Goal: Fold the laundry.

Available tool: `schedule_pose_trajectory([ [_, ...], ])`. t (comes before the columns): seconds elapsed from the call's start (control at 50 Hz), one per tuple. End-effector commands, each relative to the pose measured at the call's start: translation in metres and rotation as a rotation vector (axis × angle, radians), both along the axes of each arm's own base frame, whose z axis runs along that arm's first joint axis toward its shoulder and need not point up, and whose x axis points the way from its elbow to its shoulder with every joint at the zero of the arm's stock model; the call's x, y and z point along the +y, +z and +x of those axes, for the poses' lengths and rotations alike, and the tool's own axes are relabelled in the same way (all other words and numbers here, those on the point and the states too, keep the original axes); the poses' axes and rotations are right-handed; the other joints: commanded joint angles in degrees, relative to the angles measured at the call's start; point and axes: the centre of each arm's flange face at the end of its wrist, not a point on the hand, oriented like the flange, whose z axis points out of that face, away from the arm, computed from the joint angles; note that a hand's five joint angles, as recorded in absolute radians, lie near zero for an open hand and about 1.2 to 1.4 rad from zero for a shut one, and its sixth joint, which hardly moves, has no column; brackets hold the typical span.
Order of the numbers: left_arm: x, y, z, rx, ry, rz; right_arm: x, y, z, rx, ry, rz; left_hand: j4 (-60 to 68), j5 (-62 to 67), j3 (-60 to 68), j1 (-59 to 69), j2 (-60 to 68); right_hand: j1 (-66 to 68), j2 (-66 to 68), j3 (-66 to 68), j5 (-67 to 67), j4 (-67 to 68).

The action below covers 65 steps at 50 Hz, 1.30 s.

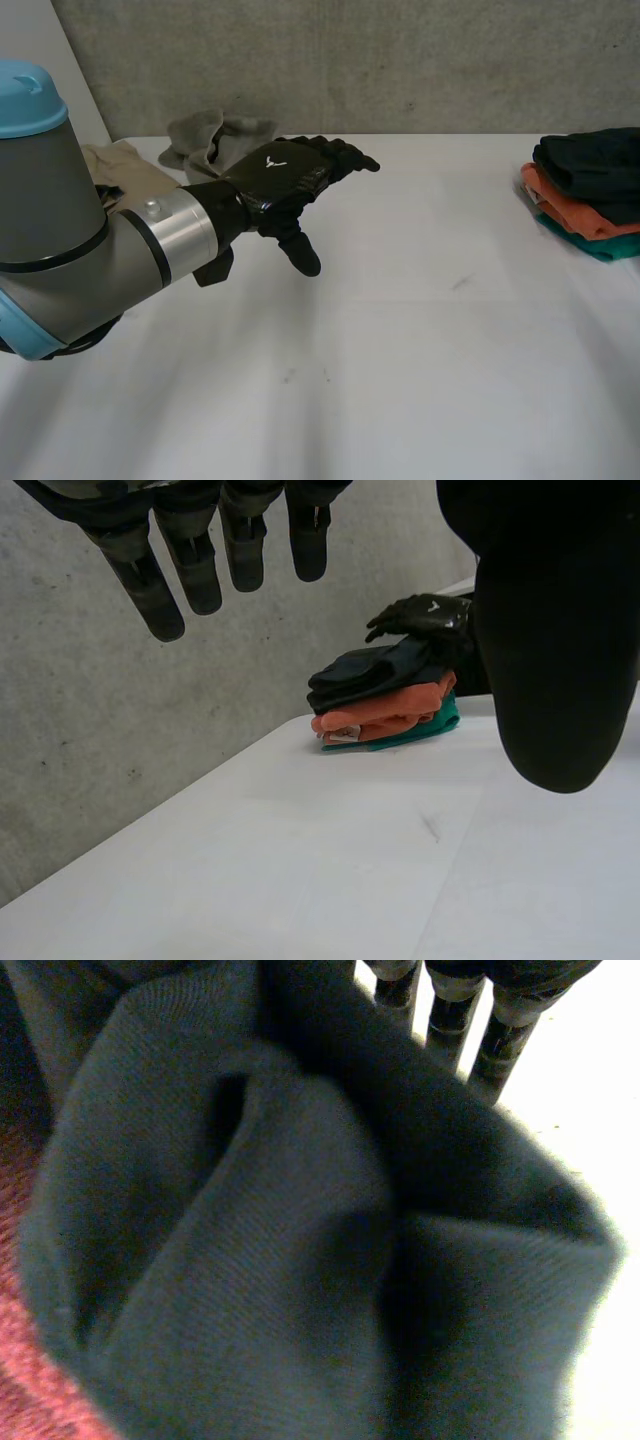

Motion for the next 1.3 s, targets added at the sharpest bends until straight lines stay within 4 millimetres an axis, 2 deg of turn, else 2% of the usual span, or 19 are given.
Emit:
schedule_pose_trajectory([
  [0.02, -0.001, 0.001, 0.0, 0.003, 0.001, -0.006, 0.017, 0.038, -0.007, -0.012, -0.088, -0.014, -0.7, -1.77, -1.08, -0.09, -0.78, -1.61, -2.74, -2.61, -8.13, -3.66],
  [0.22, 0.0, 0.005, 0.001, 0.009, 0.003, -0.014, 0.049, 0.07, -0.035, -0.039, -0.181, 0.078, -0.87, -1.94, -1.25, -0.26, -0.95, -1.61, -2.74, -2.61, -8.13, -3.66],
  [0.36, 0.001, 0.01, 0.002, 0.016, 0.005, -0.028, 0.066, 0.095, -0.088, 0.126, -0.408, 0.087, -1.04, -2.11, -1.42, -0.43, -1.12, -1.61, -2.74, -2.61, -8.13, -3.66],
  [0.48, -0.003, 0.014, 0.004, 0.023, 0.015, -0.039, 0.063, 0.152, -0.113, 0.317, -0.736, -0.066, -1.04, -2.11, -1.42, -0.43, -1.12, -1.61, -2.74, -2.61, -8.13, -3.66],
  [0.52, -0.006, 0.017, 0.006, 0.031, 0.025, -0.041, 0.057, 0.173, -0.086, 0.256, -0.675, -0.159, -1.04, -2.11, -1.42, -0.43, -1.12, -1.61, -2.74, -2.61, -8.13, -3.66],
  [0.54, -0.008, 0.019, 0.007, 0.038, 0.032, -0.045, 0.055, 0.189, -0.06, 0.182, -0.596, -0.228, -0.87, -1.94, -1.25, -0.26, -0.95, -1.61, -2.74, -2.61, -8.13, -3.66],
  [0.6, -0.013, 0.025, 0.012, 0.062, 0.052, -0.054, 0.061, 0.21, -0.024, 0.073, -0.479, -0.311, -0.7, -1.77, -1.08, -0.09, -0.78, -1.61, -2.74, -2.61, -8.13, -3.66],
  [0.62, -0.016, 0.028, 0.014, 0.077, 0.064, -0.056, 0.07, 0.226, 0.007, -0.012, -0.37, -0.364, -0.7, -1.77, -1.08, -0.09, -0.78, -1.61, -2.74, -2.61, -8.13, -3.66],
  [0.66, -0.021, 0.031, 0.018, 0.096, 0.083, -0.058, 0.08, 0.236, 0.033, -0.076, -0.276, -0.387, -0.53, -1.61, -0.91, 0.07, -0.61, -1.61, -2.74, -2.61, -8.13, -3.66],
  [0.7, -0.03, 0.035, 0.024, 0.125, 0.13, -0.067, 0.102, 0.245, 0.078, -0.174, -0.103, -0.396, -0.53, -1.6, -0.91, 0.07, -0.61, -1.61, -2.74, -2.61, -8.13, -3.66],
  [0.74, -0.037, 0.039, 0.028, 0.14, 0.17, -0.087, 0.126, 0.235, 0.123, -0.238, 0.062, -0.342, -0.36, -1.44, -0.74, 0.24, -0.44, -1.61, -2.74, -2.61, -8.13, -3.66],
  [0.8, -0.053, 0.045, 0.04, 0.167, 0.282, -0.14, 0.149, 0.216, 0.163, -0.265, 0.206, -0.255, -0.36, -1.44, -0.74, 0.24, -0.44, -1.61, -2.74, -2.61, -8.13, -3.66],
  [0.82, -0.056, 0.046, 0.043, 0.169, 0.309, -0.152, 0.166, 0.199, 0.191, -0.265, 0.294, -0.185, -0.36, -1.44, -0.74, 0.24, -0.44, -1.61, -2.74, -2.61, -8.13, -3.66],
  [0.9, -0.084, 0.054, 0.066, 0.18, 0.483, -0.236, 0.212, 0.15, 0.241, -0.205, 0.454, 0.0, -0.87, -1.94, -1.25, -0.26, -0.95, -1.61, -2.74, -2.61, -8.13, -3.66],
  [0.96, -0.101, 0.047, 0.081, 0.126, 0.551, -0.27, 0.228, 0.12, 0.252, -0.132, 0.457, 0.092, -1.37, -2.45, -1.75, -0.77, -1.45, -1.61, -2.74, -2.61, -8.13, -3.66],
  [1.06, -0.14, 0.006, 0.107, -0.106, 0.625, -0.34, 0.24, 0.062, 0.249, 0.112, 0.328, 0.222, -1.54, -2.61, -1.92, -0.94, -1.62, -1.61, -2.74, -2.61, -8.13, -3.66],
  [1.12, -0.153, -0.014, 0.115, -0.21, 0.632, -0.369, 0.247, 0.048, 0.25, 0.192, 0.288, 0.242, -1.54, -2.61, -1.92, -0.94, -1.62, -1.61, -2.74, -2.61, -8.13, -3.66],
  [1.22, -0.189, -0.077, 0.141, -0.403, 0.643, -0.353, 0.253, 0.038, 0.245, 0.229, 0.243, 0.251, -1.21, -2.28, -1.59, -0.6, -1.29, -1.61, -2.74, -2.61, -8.13, -3.66],
  [1.3, -0.206, -0.107, 0.15, -0.434, 0.605, -0.331, 0.257, 0.031, 0.243, 0.231, 0.243, 0.272, -0.37, -1.44, -0.75, 0.24, -0.45, -1.61, -2.74, -2.61, -8.13, -3.66],
])
